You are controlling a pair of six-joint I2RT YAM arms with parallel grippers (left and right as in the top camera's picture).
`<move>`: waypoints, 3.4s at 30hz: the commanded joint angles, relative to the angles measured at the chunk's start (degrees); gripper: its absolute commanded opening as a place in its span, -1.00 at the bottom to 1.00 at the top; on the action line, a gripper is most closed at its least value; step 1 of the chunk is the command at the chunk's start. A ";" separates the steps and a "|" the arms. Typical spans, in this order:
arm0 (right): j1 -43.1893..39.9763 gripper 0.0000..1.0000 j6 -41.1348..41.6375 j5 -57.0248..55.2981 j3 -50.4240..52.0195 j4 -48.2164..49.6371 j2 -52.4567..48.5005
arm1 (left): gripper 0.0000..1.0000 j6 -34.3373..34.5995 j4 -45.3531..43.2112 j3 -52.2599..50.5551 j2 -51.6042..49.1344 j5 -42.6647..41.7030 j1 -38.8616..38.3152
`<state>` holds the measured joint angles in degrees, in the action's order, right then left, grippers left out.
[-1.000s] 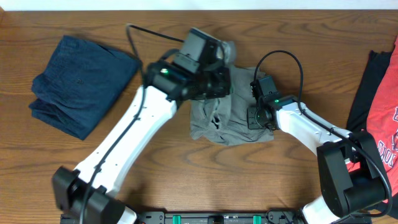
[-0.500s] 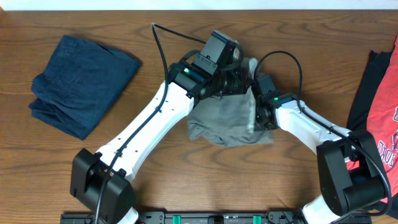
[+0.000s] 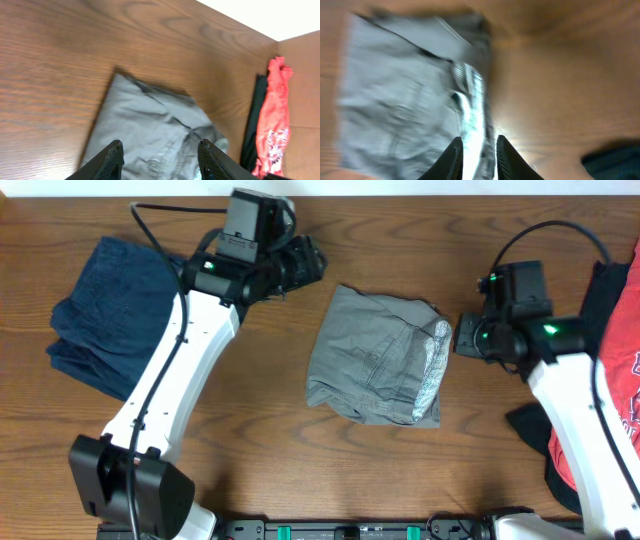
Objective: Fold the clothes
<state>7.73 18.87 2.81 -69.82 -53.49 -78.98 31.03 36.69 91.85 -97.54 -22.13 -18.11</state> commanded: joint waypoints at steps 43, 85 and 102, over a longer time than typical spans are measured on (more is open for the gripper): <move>-4.52 -0.48 1.14 -9.79 12.98 20.17 -18.84 | -0.07 -9.35 37.38 -2.05 -21.44 -4.52 -12.70; 1.86 -0.72 -2.12 8.13 -4.94 34.18 -36.96 | -0.43 -9.33 27.74 -2.54 -26.84 6.10 -4.00; 0.09 -0.39 -5.03 7.72 -5.14 16.26 -20.94 | 0.26 -11.50 29.24 -2.69 -13.38 13.79 -3.15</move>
<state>9.76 15.42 17.08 -74.13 -33.54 -108.97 21.67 68.49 89.19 -116.01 -11.42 -23.92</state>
